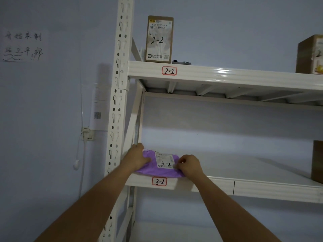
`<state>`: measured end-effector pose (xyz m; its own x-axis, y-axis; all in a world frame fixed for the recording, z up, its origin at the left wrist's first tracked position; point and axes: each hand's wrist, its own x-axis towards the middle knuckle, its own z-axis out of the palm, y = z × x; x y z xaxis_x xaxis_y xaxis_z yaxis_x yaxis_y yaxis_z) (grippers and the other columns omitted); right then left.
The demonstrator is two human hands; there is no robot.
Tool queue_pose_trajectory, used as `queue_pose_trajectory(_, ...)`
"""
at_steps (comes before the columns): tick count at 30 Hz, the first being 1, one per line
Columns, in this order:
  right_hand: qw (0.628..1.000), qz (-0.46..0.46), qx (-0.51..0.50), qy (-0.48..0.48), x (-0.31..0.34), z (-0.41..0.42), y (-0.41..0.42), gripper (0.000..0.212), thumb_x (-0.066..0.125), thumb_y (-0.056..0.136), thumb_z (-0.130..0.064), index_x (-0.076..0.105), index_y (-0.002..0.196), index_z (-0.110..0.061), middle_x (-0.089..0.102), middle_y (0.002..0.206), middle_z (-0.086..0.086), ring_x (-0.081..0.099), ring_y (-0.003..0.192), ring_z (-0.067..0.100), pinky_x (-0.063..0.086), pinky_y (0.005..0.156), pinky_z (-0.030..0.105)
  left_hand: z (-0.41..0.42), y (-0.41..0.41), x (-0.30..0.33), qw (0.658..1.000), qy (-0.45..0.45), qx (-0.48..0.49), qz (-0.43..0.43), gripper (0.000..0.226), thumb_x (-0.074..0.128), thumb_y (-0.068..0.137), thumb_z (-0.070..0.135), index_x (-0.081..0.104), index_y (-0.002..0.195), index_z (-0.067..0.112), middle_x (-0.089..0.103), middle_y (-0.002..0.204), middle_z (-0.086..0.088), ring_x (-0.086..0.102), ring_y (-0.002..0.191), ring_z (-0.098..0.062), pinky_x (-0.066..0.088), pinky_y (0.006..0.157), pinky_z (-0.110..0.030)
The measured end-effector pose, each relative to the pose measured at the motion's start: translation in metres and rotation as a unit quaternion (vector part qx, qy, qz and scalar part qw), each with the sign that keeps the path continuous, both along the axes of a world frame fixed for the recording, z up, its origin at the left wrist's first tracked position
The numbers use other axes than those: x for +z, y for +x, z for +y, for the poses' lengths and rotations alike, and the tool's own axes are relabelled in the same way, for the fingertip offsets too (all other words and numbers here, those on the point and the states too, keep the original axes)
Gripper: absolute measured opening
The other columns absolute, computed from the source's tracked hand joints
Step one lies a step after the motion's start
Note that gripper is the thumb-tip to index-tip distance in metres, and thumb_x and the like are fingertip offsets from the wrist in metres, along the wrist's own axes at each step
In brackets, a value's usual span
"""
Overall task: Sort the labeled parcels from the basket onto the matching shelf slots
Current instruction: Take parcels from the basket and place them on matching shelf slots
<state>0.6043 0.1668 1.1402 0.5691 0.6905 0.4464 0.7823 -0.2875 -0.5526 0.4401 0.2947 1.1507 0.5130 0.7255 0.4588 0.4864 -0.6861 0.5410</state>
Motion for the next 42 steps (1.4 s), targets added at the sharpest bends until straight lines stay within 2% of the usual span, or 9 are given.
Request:
queue_pose_trajectory(3,0.998,-0.036,0.043,0.005,-0.002,-0.006,-0.004,0.022,0.065,0.083,-0.024,0.074,0.089,-0.005,0.068,0.095,0.011,0.06,0.082,0.023,0.046,0.071,0.03,-0.004,-0.01,-0.001,0.997,0.055,-0.049,0.009,0.036,0.066,0.084,0.035,0.06,0.113,0.016,0.054,0.116,-0.003,0.053,0.107,-0.02,0.044,0.094,-0.034)
queue_pose_trajectory(7,0.99,-0.081,0.081,-0.08,-0.002,-0.014,-0.011,0.029,0.057,0.087,-0.041,0.072,0.101,-0.02,0.066,0.109,0.004,0.06,0.098,0.022,0.05,0.084,0.035,-0.02,-0.024,0.002,0.98,0.036,-0.144,0.132,0.031,0.059,0.087,0.046,0.069,0.105,0.023,0.065,0.102,0.003,0.059,0.098,-0.016,0.046,0.088,-0.03)
queue_pose_trajectory(11,0.977,-0.111,0.073,-0.169,-0.001,-0.015,-0.015,0.04,0.044,0.093,-0.047,0.068,0.113,-0.023,0.066,0.114,0.005,0.059,0.1,0.022,0.05,0.086,0.036,-0.026,-0.021,0.006,0.966,0.021,-0.122,0.228,0.058,0.047,0.087,0.062,0.053,0.133,0.026,0.052,0.137,-0.001,0.05,0.12,-0.019,0.039,0.102,-0.033)
queue_pose_trajectory(14,0.975,-0.104,0.072,-0.184,-0.001,-0.011,-0.016,0.041,0.04,0.094,-0.046,0.066,0.112,-0.021,0.064,0.116,0.006,0.058,0.102,0.023,0.049,0.088,0.036,-0.025,-0.01,0.001,0.961,0.032,-0.087,0.261,0.071,0.042,0.085,0.068,0.038,0.143,0.026,0.041,0.147,-0.004,0.044,0.128,-0.023,0.036,0.106,-0.035)
queue_pose_trajectory(20,0.981,-0.159,0.039,-0.108,0.0,-0.014,-0.017,0.036,0.043,0.091,-0.036,0.067,0.101,-0.012,0.062,0.108,0.011,0.059,0.098,0.028,0.048,0.088,0.038,-0.029,-0.012,-0.009,0.976,0.148,-0.038,0.155,0.048,0.05,0.088,0.056,0.061,0.117,0.02,0.064,0.112,-0.004,0.058,0.094,-0.017,0.043,0.077,-0.025)
queue_pose_trajectory(25,0.979,-0.199,0.053,0.006,-0.003,-0.028,-0.031,0.03,0.045,0.092,-0.026,0.067,0.098,-0.007,0.056,0.104,0.011,0.055,0.098,0.027,0.041,0.072,0.03,-0.046,-0.049,-0.02,0.978,0.204,0.019,0.02,0.021,0.054,0.091,0.03,0.064,0.086,0.011,0.065,0.091,-0.005,0.059,0.088,-0.021,0.043,0.07,-0.028)
queue_pose_trajectory(29,0.978,-0.184,0.091,0.036,-0.011,-0.031,-0.063,0.028,0.045,0.092,-0.024,0.065,0.085,-0.006,0.061,0.098,0.014,0.059,0.089,0.032,0.039,0.066,0.029,-0.064,-0.091,-0.027,0.979,0.177,0.091,0.034,0.021,0.05,0.092,0.029,0.052,0.074,0.017,0.064,0.085,-0.008,0.059,0.079,-0.024,0.04,0.065,-0.028)
queue_pose_trajectory(35,0.958,-0.141,0.246,-0.048,-0.069,-0.018,-0.138,0.019,0.05,0.089,-0.025,0.059,0.078,-0.012,0.063,0.088,0.015,0.06,0.089,0.034,0.044,0.071,0.034,-0.088,-0.172,-0.074,0.959,0.058,0.157,0.23,0.03,0.047,0.093,0.036,0.063,0.102,0.011,0.062,0.104,-0.009,0.058,0.093,-0.026,0.043,0.08,-0.032)
queue_pose_trajectory(42,0.879,-0.069,0.398,-0.252,-0.201,0.009,-0.242,0.037,0.052,0.093,-0.03,0.055,0.122,-0.008,0.056,0.125,0.014,0.054,0.111,0.027,0.042,0.087,0.031,-0.122,-0.308,-0.206,0.897,-0.129,0.243,0.347,0.035,0.046,0.094,0.038,0.062,0.112,0.014,0.061,0.116,-0.009,0.057,0.104,-0.028,0.046,0.088,-0.036)
